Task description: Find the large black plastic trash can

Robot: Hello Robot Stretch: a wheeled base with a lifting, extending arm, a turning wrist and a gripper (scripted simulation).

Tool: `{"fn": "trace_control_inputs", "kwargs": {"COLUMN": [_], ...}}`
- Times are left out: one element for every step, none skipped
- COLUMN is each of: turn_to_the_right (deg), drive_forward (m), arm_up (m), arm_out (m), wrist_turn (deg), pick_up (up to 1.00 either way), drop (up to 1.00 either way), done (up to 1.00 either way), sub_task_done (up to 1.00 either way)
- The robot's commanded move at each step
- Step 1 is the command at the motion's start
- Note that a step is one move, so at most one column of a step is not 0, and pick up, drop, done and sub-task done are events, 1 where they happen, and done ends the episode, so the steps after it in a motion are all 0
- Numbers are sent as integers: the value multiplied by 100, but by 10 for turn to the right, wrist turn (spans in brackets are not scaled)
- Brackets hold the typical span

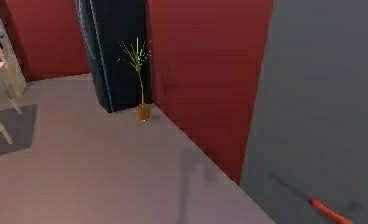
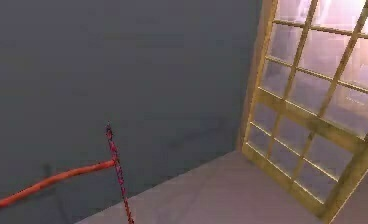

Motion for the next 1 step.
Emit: {"fn": "trace_control_inputs", "kwargs": {"turn_to_the_right": [-330], "drive_forward": [0], "arm_up": [0], "arm_out": [0], "wrist_turn": [0], "pick_up": [0], "drop": [0], "done": [0], "sub_task_done": [0]}}
